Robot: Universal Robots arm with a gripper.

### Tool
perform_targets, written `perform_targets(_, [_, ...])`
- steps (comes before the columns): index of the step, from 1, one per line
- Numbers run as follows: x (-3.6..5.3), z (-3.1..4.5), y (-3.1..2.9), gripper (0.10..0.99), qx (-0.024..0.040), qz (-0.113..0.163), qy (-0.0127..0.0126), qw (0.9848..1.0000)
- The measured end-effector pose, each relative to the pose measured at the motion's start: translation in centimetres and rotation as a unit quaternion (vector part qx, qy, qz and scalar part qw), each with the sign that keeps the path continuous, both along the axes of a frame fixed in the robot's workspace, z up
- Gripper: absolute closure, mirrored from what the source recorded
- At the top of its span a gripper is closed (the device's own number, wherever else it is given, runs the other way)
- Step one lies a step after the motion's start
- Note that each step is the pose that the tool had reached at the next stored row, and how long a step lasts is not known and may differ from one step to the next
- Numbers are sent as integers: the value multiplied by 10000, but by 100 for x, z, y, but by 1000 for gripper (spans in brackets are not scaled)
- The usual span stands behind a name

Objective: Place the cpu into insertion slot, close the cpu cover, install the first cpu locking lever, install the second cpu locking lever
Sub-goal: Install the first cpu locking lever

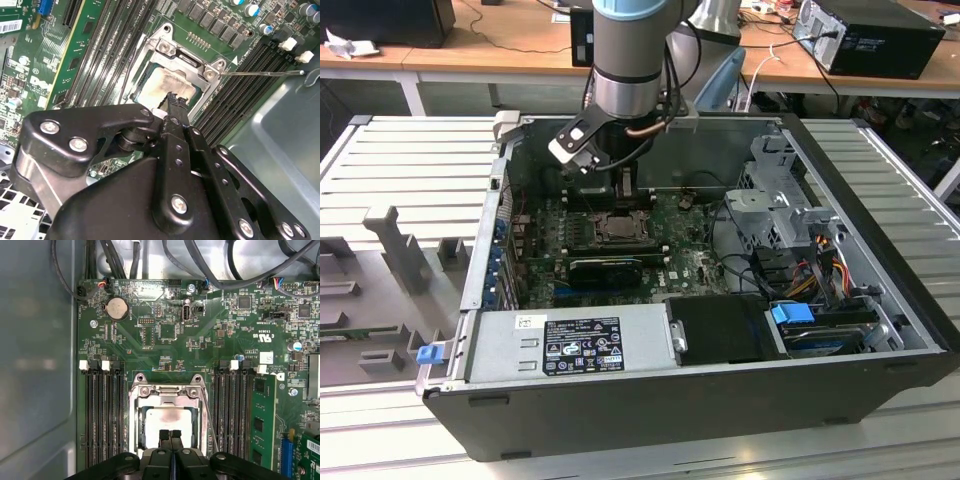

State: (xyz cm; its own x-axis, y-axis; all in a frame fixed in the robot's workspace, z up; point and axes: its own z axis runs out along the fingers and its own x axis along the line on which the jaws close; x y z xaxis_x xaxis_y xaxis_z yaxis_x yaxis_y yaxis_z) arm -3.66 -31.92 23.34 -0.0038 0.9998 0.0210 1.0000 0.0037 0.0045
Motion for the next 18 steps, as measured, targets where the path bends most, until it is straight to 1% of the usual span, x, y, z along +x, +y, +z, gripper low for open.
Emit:
perform_targets(4, [1, 41, 0, 980, -9, 1, 0, 10000])
perform_targets(5, [0, 82, 0, 980, -14, 1, 0, 10000])
perform_targets(9, [0, 170, 0, 980, -18, 1, 0, 10000])
perform_targets(10, [0, 202, 0, 980, -19, 1, 0, 10000])
perform_targets(11, [0, 254, 0, 980, -20, 1, 0, 10000])
perform_targets(12, [0, 280, 0, 980, -23, 4, 0, 10000])
perform_targets(13, [0, 279, 0, 980, -22, 30, -1, 10000])
perform_targets(16, [0, 280, 0, 980, -23, 299, -1, 9996])
perform_targets(18, [0, 280, 0, 980, -23, 525, -1, 9986])
